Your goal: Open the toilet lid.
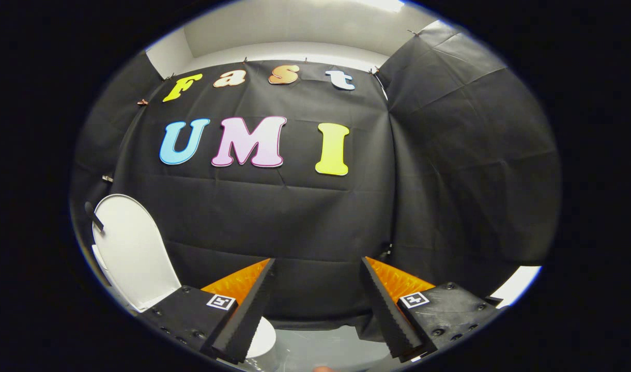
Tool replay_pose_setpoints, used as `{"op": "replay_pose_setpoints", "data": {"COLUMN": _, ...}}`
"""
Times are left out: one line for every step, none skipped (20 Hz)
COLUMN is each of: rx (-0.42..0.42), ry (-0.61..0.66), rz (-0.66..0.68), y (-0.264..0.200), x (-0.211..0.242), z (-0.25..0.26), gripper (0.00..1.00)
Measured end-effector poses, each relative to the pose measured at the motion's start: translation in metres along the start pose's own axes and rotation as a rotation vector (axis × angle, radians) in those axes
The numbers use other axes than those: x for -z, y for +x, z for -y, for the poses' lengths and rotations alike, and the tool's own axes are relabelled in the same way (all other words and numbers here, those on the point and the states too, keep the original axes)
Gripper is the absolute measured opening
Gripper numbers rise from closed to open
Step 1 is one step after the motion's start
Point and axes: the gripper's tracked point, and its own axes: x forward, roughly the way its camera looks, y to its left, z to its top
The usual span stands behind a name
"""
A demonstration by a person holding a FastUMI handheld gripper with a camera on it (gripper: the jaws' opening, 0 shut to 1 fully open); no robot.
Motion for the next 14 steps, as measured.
{"op": "replay_pose_setpoints", "data": {"rx": -0.002, "ry": -0.002, "rz": 0.004, "y": -0.0004, "x": -0.0008, "z": -0.0009, "gripper": 0.99}}
{"op": "replay_pose_setpoints", "data": {"rx": -0.004, "ry": -0.006, "rz": 0.005, "y": -0.0009, "x": -0.0009, "z": -0.0014, "gripper": 0.99}}
{"op": "replay_pose_setpoints", "data": {"rx": -0.006, "ry": -0.012, "rz": 0.007, "y": -0.0013, "x": -0.0008, "z": -0.0026, "gripper": 0.99}}
{"op": "replay_pose_setpoints", "data": {"rx": -0.007, "ry": -0.017, "rz": 0.01, "y": -0.0011, "x": -0.0015, "z": -0.0032, "gripper": 0.99}}
{"op": "replay_pose_setpoints", "data": {"rx": -0.006, "ry": -0.022, "rz": 0.014, "y": -0.0006, "x": -0.0026, "z": -0.0029, "gripper": 0.99}}
{"op": "replay_pose_setpoints", "data": {"rx": -0.009, "ry": -0.025, "rz": 0.014, "y": -0.0005, "x": -0.0024, "z": -0.0035, "gripper": 0.99}}
{"op": "replay_pose_setpoints", "data": {"rx": -0.012, "ry": -0.024, "rz": 0.014, "y": -0.0007, "x": -0.0019, "z": -0.0046, "gripper": 0.99}}
{"op": "replay_pose_setpoints", "data": {"rx": -0.015, "ry": -0.021, "rz": 0.011, "y": -0.0011, "x": -0.0016, "z": -0.0048, "gripper": 0.99}}
{"op": "replay_pose_setpoints", "data": {"rx": -0.014, "ry": -0.022, "rz": 0.009, "y": -0.0013, "x": -0.0003, "z": -0.0048, "gripper": 0.99}}
{"op": "replay_pose_setpoints", "data": {"rx": -0.013, "ry": -0.024, "rz": 0.011, "y": -0.0008, "x": -0.0005, "z": -0.004, "gripper": 0.99}}
{"op": "replay_pose_setpoints", "data": {"rx": -0.013, "ry": -0.026, "rz": 0.011, "y": -0.0005, "x": -0.0007, "z": -0.004, "gripper": 0.99}}
{"op": "replay_pose_setpoints", "data": {"rx": -0.012, "ry": -0.027, "rz": 0.013, "y": 0.0002, "x": -0.0007, "z": -0.0038, "gripper": 0.99}}
{"op": "replay_pose_setpoints", "data": {"rx": -0.011, "ry": -0.029, "rz": 0.012, "y": 0.0006, "x": -0.0002, "z": -0.0038, "gripper": 0.98}}
{"op": "replay_pose_setpoints", "data": {"rx": -0.012, "ry": -0.028, "rz": 0.012, "y": 0.0, "x": -0.0007, "z": -0.0035, "gripper": 0.98}}
